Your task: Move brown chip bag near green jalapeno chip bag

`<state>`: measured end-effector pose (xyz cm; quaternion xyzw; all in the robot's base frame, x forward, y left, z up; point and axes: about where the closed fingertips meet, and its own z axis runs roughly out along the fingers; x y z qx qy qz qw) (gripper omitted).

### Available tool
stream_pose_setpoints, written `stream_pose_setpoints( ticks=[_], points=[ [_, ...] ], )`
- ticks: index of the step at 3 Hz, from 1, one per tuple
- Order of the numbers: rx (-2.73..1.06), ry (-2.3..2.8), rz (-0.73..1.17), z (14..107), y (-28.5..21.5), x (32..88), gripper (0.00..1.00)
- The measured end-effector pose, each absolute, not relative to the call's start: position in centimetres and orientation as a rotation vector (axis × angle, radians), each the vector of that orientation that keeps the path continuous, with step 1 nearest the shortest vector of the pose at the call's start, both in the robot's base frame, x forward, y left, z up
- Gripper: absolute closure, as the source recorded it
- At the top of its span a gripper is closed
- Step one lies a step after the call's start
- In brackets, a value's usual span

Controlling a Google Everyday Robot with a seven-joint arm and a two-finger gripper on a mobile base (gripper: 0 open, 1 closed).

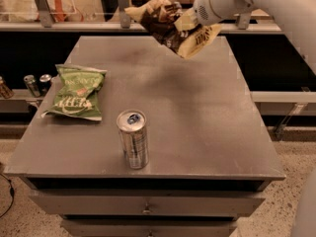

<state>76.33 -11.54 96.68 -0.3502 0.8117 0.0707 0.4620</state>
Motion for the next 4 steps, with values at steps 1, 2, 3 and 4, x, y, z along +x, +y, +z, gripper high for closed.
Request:
stream_pose_setpoints(
  ticks=[1,2,3,4],
  points=[
    [-0.997,1.965,0.242,96.3,-6.5,76.3,1.00],
    [-1.078,1.933,0.287,96.2,-2.8,75.8,1.00],
    [-1.113,1.902,0.321,96.2,-0.1,75.2,1.00],
    [-1.128,1.871,0.329,96.2,2.0,74.7,1.00]
  ],
)
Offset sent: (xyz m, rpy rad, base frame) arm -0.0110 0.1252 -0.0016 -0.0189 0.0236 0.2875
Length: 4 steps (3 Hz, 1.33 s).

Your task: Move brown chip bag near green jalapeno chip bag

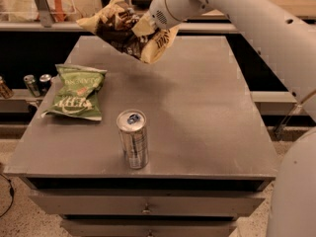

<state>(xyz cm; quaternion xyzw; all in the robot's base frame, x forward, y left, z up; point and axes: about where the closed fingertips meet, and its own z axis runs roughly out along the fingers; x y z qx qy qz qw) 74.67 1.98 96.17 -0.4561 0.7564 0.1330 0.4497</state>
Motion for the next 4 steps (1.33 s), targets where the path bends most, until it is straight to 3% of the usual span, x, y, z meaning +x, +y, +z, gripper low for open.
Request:
stream_pose_setpoints(
  ticks=[2,4],
  points=[
    [-1.152,1.842,0.355,95.5,5.6,74.9,1.00],
    [-1.186,1.819,0.434,96.2,7.6,73.9,0.59]
  ],
)
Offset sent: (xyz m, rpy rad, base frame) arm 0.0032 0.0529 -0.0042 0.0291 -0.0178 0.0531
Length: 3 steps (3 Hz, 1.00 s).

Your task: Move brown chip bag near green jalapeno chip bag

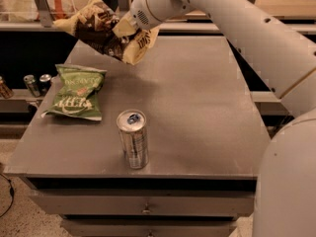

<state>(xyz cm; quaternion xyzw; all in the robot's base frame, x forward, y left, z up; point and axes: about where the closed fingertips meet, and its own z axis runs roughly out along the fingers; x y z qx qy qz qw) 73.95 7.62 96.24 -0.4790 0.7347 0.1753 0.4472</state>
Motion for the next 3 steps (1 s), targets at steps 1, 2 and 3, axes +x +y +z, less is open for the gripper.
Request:
stream_pose_setpoints(
  ticks=[1,2,3],
  points=[
    [-1.196,1.806,0.460,96.6,8.2,73.5,0.36],
    [-1.205,1.799,0.485,96.5,8.9,73.1,0.12],
    [-1.217,1.796,0.500,96.3,9.3,72.8,0.00]
  ],
)
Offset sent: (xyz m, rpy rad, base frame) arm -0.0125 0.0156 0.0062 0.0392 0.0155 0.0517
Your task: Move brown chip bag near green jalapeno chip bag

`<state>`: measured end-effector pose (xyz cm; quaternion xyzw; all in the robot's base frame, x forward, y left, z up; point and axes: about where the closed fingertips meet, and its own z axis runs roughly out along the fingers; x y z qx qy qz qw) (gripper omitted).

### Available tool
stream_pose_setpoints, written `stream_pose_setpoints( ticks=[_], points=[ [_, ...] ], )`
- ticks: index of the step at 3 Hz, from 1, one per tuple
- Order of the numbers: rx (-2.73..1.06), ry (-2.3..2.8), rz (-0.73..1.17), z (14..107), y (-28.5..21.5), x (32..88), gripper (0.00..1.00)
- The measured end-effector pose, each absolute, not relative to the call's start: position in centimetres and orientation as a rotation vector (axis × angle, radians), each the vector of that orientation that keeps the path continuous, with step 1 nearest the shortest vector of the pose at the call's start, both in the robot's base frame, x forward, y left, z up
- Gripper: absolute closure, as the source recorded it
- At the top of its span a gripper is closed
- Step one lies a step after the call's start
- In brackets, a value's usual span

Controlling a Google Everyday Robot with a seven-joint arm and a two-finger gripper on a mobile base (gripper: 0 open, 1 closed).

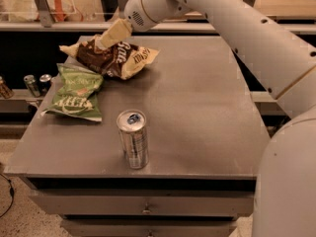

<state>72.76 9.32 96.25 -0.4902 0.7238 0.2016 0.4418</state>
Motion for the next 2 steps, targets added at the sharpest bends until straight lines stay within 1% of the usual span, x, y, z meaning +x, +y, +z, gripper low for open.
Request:
stream_pose_setpoints(
  ticks=[2],
  points=[
    [-1.285,1.816,0.531,96.1,7.1,71.9,0.00]
  ],
)
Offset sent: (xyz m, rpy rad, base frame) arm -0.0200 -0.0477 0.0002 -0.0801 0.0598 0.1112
